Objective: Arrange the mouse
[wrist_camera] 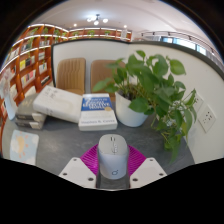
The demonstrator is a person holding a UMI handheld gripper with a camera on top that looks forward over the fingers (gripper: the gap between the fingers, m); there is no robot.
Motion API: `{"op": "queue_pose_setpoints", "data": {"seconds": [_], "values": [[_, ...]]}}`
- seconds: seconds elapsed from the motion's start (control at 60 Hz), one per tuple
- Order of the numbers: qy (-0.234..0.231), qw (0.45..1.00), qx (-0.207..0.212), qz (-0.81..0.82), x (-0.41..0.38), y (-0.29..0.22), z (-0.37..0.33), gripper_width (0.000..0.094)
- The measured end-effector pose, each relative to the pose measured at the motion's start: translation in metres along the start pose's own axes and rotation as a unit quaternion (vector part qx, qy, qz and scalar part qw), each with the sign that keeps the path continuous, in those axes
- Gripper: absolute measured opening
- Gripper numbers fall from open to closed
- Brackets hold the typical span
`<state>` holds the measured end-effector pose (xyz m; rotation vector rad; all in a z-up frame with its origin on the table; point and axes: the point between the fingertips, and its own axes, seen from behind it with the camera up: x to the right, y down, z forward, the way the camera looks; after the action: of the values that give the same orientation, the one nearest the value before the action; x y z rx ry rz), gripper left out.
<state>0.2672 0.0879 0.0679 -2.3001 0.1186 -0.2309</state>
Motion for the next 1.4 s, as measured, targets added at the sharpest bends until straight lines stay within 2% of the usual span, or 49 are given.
{"op": "queue_pose_setpoints", "data": {"seconds": [0.233, 0.383, 0.533, 0.6, 0.8, 0.967, 1.067, 1.217, 1.317, 1.35, 1.4], "values": [[-0.013, 0.991, 0.134, 0.023, -0.127, -0.143, -0.131, 0.0337], [-0.053, 0.984, 0.168, 0.011, -0.223, -0.172, -0.169, 0.0340], [-0.092, 0.988, 0.122, -0.010, -0.312, -0.129, -0.143, 0.0337], [-0.097, 0.991, 0.093, -0.015, -0.349, -0.087, -0.119, 0.0338], [-0.106, 0.994, -0.006, -0.023, -0.390, 0.021, -0.049, 0.0338], [-0.108, 0.993, -0.044, -0.018, -0.403, 0.063, -0.032, 0.0364], [-0.102, 0.994, -0.028, -0.029, -0.402, 0.063, -0.031, 0.0406], [-0.107, 0.993, -0.040, -0.017, -0.404, 0.066, -0.031, 0.0541], [-0.108, 0.992, -0.065, -0.002, -0.400, 0.068, -0.039, 0.0800], [-0.110, 0.992, -0.062, 0.002, -0.398, 0.062, -0.045, 0.0828], [-0.113, 0.992, -0.048, 0.005, -0.393, 0.049, -0.057, 0.0823]]}}
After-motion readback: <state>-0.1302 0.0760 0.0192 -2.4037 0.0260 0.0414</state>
